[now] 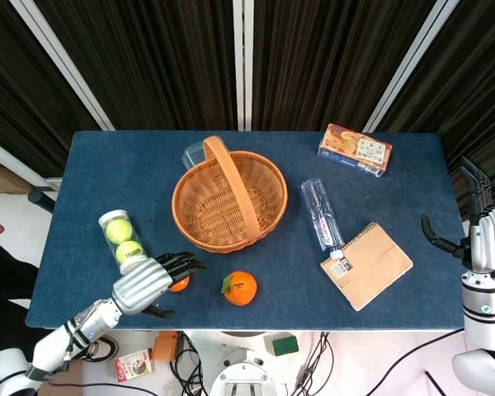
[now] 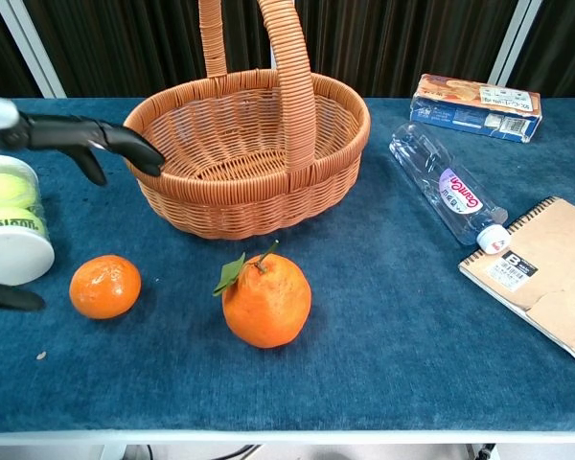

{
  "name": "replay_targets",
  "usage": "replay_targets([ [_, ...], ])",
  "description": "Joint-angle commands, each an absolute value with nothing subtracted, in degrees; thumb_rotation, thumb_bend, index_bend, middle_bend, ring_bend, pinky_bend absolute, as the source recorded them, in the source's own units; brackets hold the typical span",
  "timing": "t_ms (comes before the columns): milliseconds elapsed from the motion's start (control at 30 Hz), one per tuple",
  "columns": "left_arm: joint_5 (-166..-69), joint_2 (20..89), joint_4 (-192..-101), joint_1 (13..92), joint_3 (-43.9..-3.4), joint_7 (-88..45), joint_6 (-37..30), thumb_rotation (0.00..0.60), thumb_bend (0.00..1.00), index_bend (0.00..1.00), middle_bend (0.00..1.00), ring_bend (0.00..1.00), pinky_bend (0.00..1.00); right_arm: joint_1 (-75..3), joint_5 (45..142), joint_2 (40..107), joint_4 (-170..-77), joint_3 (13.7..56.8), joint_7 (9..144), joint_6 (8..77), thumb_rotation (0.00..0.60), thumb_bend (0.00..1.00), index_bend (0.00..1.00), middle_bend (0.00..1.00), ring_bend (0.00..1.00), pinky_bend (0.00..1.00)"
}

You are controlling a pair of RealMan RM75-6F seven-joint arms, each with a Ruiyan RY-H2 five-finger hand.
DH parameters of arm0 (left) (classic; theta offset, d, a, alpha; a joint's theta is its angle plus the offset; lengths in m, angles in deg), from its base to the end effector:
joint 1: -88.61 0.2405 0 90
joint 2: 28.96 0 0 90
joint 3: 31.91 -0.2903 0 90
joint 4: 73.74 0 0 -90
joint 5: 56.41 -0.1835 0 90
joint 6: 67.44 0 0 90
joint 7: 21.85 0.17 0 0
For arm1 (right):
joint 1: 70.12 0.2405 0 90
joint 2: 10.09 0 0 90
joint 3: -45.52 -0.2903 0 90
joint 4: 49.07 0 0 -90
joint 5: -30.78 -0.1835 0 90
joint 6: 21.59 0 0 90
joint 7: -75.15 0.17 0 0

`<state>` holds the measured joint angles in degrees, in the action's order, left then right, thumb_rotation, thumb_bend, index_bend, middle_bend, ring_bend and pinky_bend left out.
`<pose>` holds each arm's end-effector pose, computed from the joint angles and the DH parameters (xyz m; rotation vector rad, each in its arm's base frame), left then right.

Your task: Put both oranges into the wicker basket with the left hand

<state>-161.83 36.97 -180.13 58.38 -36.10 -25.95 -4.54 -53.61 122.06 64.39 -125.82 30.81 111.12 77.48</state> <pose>-0.1638 0.2436 0.0858 -2.2392 -0.9524 -1.1904 -0.2679 -0.2893 0.2249 1.1765 -0.8014 1.8193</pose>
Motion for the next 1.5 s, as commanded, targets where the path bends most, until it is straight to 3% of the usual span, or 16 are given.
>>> replay_targets([
  [33, -160.53, 41.46, -178.7, 57.87, -34.99, -21.88, -5.64, 0.6, 0.05, 0.14, 0.17, 0.11, 0.27, -53.98, 122.2, 64.03, -126.03, 31.24, 110.72, 77.55, 0.6, 0.38, 0.0, 0.0, 0.0, 0.0],
  [633, -152.4, 55.56, -170.43, 53.07, -31.95, -12.82, -13.72, 0.6, 0.05, 0.14, 0.16, 0.1, 0.27, -55.02, 123.74, 65.09, -122.39, 32.44, 106.52, 80.11, 0.6, 0.38, 0.0, 0.0, 0.0, 0.0],
  [1200, -148.05, 58.94, -167.15, 46.65, -30.6, -19.9, -20.24, 0.6, 0.05, 0.14, 0.16, 0.1, 0.27, -55.49, 123.95, 65.27, -121.0, 32.62, 104.49, 81.49, 0.6, 0.38, 0.0, 0.0, 0.0, 0.0],
  [1500, -146.75, 60.76, -164.63, 45.15, -30.42, -21.29, -20.5, 0.6, 0.05, 0.2, 0.22, 0.15, 0.29, -55.49, 124.17, 65.58, -119.75, 32.55, 105.32, 82.31, 0.6, 0.38, 0.0, 0.0, 0.0, 0.0],
])
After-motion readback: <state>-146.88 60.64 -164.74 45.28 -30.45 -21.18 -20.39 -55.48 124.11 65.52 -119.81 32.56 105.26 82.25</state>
